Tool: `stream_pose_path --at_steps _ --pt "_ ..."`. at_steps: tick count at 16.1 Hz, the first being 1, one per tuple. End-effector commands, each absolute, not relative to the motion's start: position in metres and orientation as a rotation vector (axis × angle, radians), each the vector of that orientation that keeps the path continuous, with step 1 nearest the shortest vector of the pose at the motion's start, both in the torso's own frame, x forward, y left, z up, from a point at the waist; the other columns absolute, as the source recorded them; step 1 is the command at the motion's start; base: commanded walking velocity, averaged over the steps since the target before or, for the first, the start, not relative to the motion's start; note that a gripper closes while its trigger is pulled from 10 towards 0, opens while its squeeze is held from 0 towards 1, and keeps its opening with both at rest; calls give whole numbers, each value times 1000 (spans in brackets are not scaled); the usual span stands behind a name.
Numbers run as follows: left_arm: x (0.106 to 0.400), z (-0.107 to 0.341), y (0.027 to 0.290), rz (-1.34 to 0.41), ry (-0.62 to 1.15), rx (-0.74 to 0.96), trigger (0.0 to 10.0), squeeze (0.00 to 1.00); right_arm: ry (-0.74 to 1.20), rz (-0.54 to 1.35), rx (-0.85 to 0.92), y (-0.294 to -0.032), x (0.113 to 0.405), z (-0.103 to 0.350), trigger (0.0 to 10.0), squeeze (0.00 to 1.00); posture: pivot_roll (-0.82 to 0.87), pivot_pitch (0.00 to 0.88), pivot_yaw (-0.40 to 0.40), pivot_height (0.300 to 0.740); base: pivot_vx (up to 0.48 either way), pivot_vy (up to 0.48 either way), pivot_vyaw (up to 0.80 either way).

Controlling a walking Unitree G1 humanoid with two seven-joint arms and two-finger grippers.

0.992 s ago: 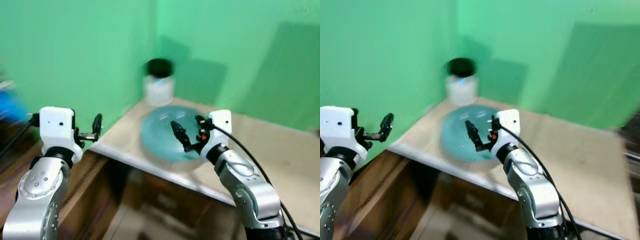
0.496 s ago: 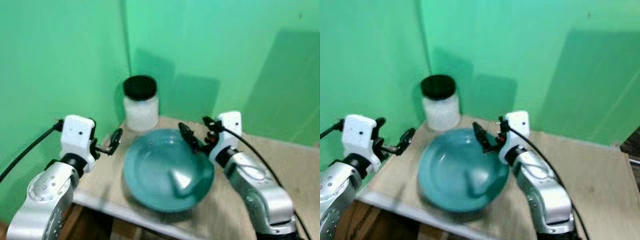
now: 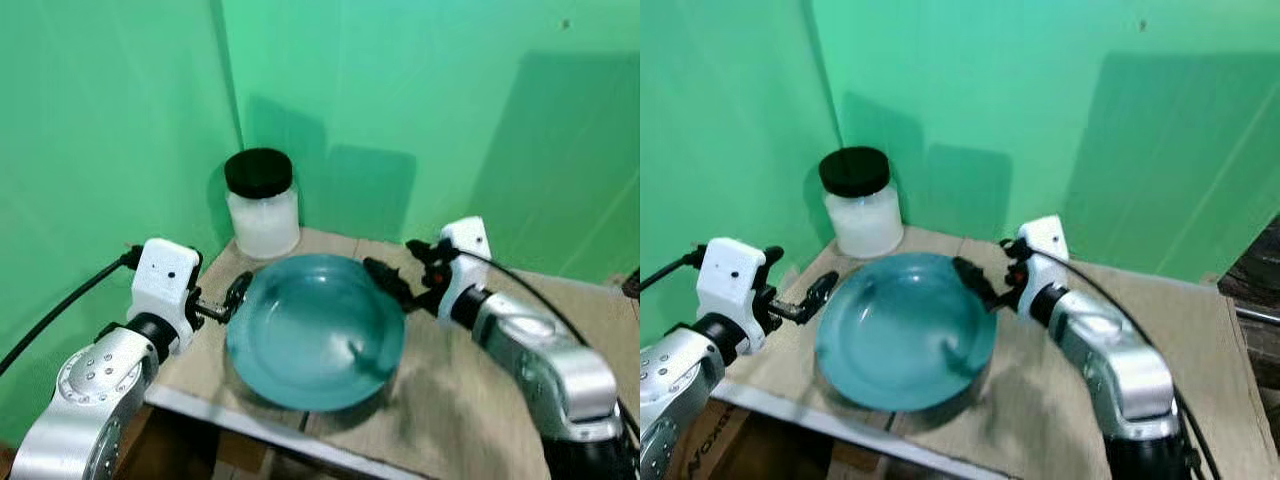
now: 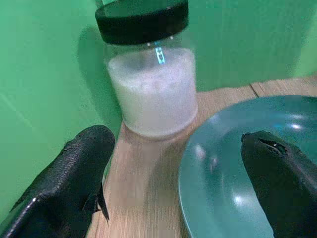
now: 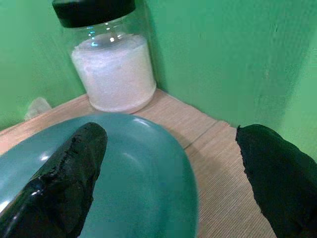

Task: Setting the table

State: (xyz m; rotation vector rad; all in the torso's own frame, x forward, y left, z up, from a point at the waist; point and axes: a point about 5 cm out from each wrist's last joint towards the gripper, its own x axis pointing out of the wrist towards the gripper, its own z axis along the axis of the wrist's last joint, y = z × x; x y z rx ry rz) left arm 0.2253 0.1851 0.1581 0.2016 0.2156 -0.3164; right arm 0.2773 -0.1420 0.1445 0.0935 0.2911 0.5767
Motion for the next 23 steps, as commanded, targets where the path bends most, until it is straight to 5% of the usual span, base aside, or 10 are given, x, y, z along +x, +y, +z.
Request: stream_pose_path --at_steps 1,7,8,9,10,18,23 --pt "227 159 188 -325 220 210 10000 0 297 580 99 -146 281 148 10000 1000 -60 0 28 740 0 0 0" --pt "233 160 180 -191 177 141 10000 0 285 577 98 -133 272 146 10000 1000 -63 4 34 740 0 0 0" --pt "233 160 176 -196 175 136 10000 0 287 569 108 -131 269 145 10000 624 -66 7 38 740 -304 0 0" --pt "233 161 175 -196 174 135 10000 0 286 563 109 -131 268 145 10000 435 -66 7 38 740 -307 0 0" --pt "235 161 173 -180 170 131 10000 0 280 539 107 -132 267 145 10000 0 -69 12 42 740 0 0 0" --pt "235 171 177 -112 121 151 10000 0 271 540 79 -126 265 145 10000 0 -56 20 34 740 0 -103 0" --pt "232 171 178 -106 130 117 10000 0 270 567 80 -126 267 146 10000 0 -50 22 32 740 0 -288 606"
